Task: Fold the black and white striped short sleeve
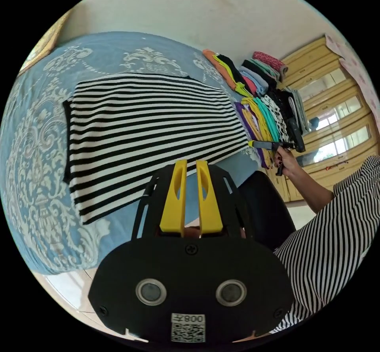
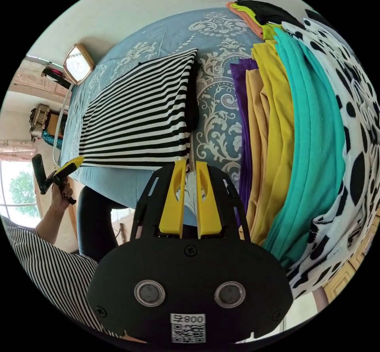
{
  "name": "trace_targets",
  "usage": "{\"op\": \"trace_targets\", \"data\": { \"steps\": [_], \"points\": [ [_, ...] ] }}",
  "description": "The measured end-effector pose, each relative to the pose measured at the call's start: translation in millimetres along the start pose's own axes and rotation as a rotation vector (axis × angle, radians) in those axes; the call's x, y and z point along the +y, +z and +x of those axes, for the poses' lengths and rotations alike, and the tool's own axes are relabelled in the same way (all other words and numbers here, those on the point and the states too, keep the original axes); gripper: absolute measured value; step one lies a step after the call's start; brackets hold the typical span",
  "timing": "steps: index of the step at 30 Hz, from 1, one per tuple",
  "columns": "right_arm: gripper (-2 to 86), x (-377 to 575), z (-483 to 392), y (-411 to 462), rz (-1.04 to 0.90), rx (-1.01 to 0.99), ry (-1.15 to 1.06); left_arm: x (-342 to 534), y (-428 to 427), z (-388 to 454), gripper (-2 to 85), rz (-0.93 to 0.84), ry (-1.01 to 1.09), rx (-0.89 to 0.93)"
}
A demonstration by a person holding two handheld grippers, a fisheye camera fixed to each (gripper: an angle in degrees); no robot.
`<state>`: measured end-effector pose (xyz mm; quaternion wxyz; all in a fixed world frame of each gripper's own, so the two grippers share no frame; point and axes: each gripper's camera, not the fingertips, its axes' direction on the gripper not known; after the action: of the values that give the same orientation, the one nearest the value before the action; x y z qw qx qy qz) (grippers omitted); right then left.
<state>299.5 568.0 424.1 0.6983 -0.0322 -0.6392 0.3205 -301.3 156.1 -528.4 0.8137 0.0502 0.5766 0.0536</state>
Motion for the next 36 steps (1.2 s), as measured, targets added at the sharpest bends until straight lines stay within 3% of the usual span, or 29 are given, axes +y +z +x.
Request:
{"op": "trace_targets", "data": {
  "steps": [6,13,18,23,27,36],
  "points": [
    [6.4,9,27,-27,0.044,-0.129,0.049,-26,114,80,6.0,-0.076,0.280,0.084],
    [7.8,13,37,-43,0.067,-0.148,0.023,-8,204,120,7.1,-0.140,0.428,0.099],
    [5.3,9,44,-31,0.025,-0.141,0.030,14,270,140,8.0,-0.173,0.516,0.043],
    [3.5,6,64,-44,0.022,-0.285,0.022,30,338,169,7.8,-0.200,0.634,-0.109],
    [3.7,3,69,-56,0.032,-0.364,-0.004,39,383,181,3.3,-0.202,0.650,-0.284],
    [8.2,-56,74,-84,0.142,-0.238,-0.080,52,402,163,1.2,-0.147,0.567,-0.247]
  ]
}}
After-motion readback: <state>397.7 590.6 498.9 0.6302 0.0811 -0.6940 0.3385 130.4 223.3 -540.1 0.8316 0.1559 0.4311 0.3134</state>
